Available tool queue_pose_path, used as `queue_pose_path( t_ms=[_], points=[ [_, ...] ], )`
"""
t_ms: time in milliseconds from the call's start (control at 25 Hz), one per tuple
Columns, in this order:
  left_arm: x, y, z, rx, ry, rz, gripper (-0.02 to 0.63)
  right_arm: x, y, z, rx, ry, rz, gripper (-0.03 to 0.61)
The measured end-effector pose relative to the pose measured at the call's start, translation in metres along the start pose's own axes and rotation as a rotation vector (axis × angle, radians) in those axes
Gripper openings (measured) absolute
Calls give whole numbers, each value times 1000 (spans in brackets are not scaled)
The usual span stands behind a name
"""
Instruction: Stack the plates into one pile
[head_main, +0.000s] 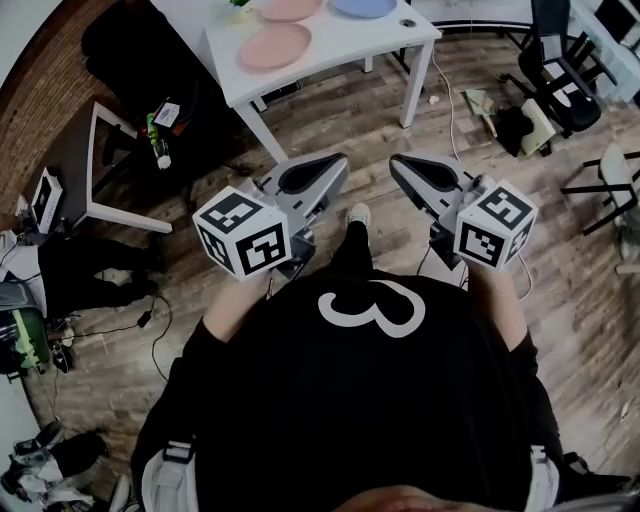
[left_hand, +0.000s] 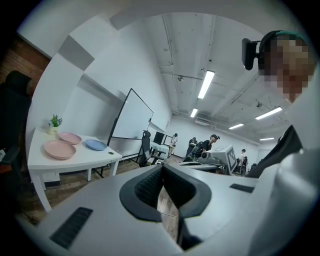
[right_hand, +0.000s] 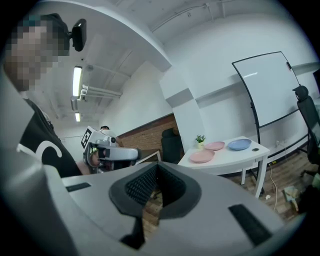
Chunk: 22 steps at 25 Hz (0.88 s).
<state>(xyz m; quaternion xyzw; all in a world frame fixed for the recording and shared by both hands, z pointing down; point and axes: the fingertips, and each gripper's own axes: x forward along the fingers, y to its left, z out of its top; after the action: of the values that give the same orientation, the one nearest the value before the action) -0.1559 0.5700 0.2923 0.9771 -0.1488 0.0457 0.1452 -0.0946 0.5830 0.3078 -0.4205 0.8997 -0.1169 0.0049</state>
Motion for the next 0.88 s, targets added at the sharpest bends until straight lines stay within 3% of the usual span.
queue_pose_path(
  t_ms=[400,880],
  points=[
    [20,69,-4,-61,34,31,15,42,-54,-11,68,47,-37,23],
    [89,186,45,-109,78,2,15,123,-161,27,156,64,-58,24]
  ],
)
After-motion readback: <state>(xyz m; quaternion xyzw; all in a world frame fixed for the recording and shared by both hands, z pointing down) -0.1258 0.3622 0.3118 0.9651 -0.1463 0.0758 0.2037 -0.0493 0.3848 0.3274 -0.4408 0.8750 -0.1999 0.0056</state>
